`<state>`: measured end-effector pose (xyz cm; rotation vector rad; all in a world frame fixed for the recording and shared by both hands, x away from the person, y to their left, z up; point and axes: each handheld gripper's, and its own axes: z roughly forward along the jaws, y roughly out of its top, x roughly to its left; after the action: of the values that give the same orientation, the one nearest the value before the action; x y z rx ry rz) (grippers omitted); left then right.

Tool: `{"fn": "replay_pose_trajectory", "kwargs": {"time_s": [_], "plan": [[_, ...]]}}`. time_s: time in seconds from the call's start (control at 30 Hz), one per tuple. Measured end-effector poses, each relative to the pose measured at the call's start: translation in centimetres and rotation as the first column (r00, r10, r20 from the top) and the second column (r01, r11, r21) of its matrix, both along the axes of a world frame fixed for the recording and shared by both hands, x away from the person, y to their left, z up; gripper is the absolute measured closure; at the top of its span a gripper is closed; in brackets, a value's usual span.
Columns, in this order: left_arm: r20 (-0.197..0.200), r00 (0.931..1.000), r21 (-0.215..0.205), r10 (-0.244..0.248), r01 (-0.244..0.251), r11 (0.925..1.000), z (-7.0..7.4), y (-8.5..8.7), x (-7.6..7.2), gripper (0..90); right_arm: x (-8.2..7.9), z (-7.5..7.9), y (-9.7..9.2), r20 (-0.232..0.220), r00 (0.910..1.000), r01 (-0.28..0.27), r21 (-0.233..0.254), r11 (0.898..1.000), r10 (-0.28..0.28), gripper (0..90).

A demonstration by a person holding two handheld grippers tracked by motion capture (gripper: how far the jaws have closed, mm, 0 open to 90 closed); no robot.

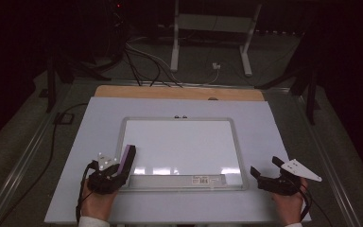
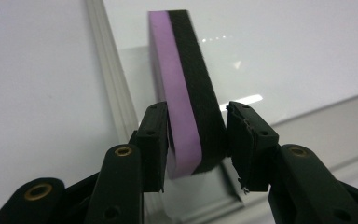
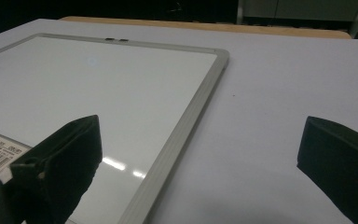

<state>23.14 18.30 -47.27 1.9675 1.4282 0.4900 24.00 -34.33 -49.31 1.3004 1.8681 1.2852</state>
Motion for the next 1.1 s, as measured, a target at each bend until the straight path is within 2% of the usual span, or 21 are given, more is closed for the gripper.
{"fn": "replay_pose_trajectory", "kwargs": {"time_s": [0.17, 0.2, 0.3, 0.37, 0.53, 0.63, 0.77, 0.93, 1.0, 1.1], "plan": [[0.015, 0.9999, -0.024, -0.005, 0.006, 0.9997, 0.3, 0.2, -0.4, 59.1, 0.0, 0.0, 0.1, 0.0, 1.0, -0.001, -0.004, 1.0, 0.001, 0.0], [0.033, 0.9994, -0.029, -0.01, 0.011, 0.9995, 0.4, 0.4, -0.4, 57.6, 0.0, 0.0, 0.1, 0.001, 1.0, -0.001, -0.004, 1.0, 0.001, 0.0], [0.091, 0.9956, -0.045, -0.021, 0.025, 0.9987, 0.8, 0.5, 0.1, 43.8, 0.0, 0.0, 0.1, 0.002, 1.0, -0.003, -0.004, 1.0, 0.003, 0.0], [0.123, 0.992, -0.051, -0.026, 0.033, 0.9982, 1.0, 0.5, 0.6, 40.0, 0.0, 0.0, 0.2, 0.003, 1.0, -0.002, -0.003, 1.0, 0.002, 0.0], [0.222, 0.9744, -0.058, -0.037, 0.051, 0.997, 1.6, 0.8, 1.6, 27.0, -0.1, 0.1, 0.0, 0.01, 0.9999, -0.001, 0.0, 1.0, 0.001, 0.0], [0.287, 0.9577, -0.08, -0.026, 0.051, 0.9955, 2.0, 1.2, 2.1, 19.8, -0.1, 0.1, 0.0, 0.014, 0.9999, 0.0, 0.002, 1.0, 0.0, 0.0], [0.359, 0.9327, -0.094, -0.031, 0.07, 0.9931, 2.5, 2.0, 2.7, 15.1, -0.2, 0.2, 0.0, 0.028, 0.9996, -0.004, 0.0, 1.0, 0.004, 0.0], [0.389, 0.9202, -0.093, -0.045, 0.088, 0.9918, 2.4, 2.7, 3.4, 2.8, -0.2, 0.3, 0.1, 0.043, 0.999, -0.009, -0.001, 1.0, 0.009, 0.0], [0.401, 0.9149, -0.096, -0.044, 0.09, 0.9914, 2.2, 3.1, 3.5, 1.9, -0.3, 0.4, 0.1, 0.046, 0.9989, -0.01, 0.0, 1.0, 0.01, 0.0], [0.405, 0.9136, -0.106, -0.035, 0.085, 0.9907, 1.9, 3.7, 3.5, 0.9, -0.3, 0.5, 0.2, 0.051, 0.9986, -0.015, 0.002, 1.0, 0.015, 0.0]]}}
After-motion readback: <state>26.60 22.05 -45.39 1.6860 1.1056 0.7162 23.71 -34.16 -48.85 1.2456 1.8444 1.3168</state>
